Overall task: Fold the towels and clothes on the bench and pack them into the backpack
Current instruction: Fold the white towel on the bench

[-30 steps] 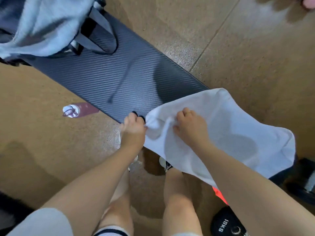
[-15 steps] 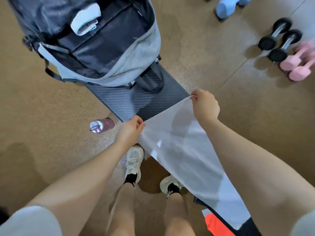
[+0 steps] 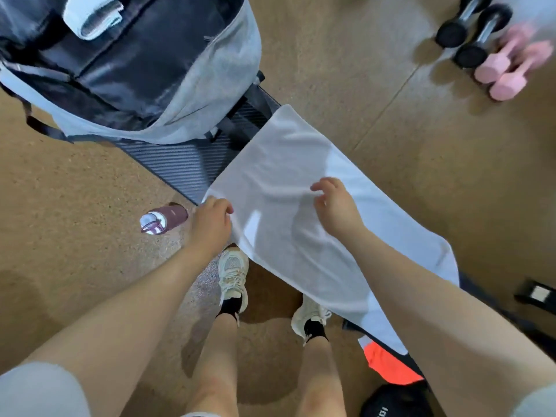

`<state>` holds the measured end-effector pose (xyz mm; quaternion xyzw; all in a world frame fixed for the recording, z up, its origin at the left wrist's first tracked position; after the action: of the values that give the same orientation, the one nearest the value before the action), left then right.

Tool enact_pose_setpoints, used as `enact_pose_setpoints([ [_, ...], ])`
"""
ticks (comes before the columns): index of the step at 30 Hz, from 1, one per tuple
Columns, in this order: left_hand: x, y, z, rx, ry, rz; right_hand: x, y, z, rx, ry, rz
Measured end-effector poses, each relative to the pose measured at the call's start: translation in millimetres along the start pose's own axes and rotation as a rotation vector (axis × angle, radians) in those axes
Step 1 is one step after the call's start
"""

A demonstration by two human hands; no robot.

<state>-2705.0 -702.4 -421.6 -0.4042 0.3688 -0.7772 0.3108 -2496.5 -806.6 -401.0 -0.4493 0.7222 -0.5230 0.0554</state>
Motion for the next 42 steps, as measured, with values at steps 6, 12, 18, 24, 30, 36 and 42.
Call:
enact_pose_setpoints([
  [6,57.5,60.9,92.9,0.088,0.175,-0.303,95.8,-41.6,118.6,0.052,0.31,-0.015],
  [12,123.5,128.7,194.4,0.09,0.393,-0.405,165.1,-88.1,233.2,0.023,0.584,0.154],
  [18,199.5,209.4,284.5,0.084,0.615,-0.408,170.7,-110.0,319.5,-0.008,0.511,0.289],
  [24,253.1,285.6,319.6,-0.227,0.607,-0.428,150.0,-100.1,348.8,0.057,0.25,0.246],
  [30,254.9,297.8,325.4,-0.444,0.63,-0.206,133.0,-103.1,346.5,0.309,0.053,0.254],
  [36,257.8,293.4,338.1,-0.512,0.628,-0.259,141.5,-115.4,392.4,-0.166,0.411,0.369],
  [42,248.8,311.8,332.3,-0.585,0.482,-0.307,167.3,-111.8,429.5,-0.441,0.628,0.328],
])
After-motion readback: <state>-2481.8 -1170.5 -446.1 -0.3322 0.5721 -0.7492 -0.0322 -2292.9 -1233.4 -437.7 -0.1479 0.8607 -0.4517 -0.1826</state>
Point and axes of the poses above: each hand's wrist, its own x-axis away from the middle knuckle, its own y-axis out of the palm, z = x × y, the point moved 9 cm from there along -x, towards the middle knuckle, and after that the axes turned 12 degrees about z, right-handed, at the moved point
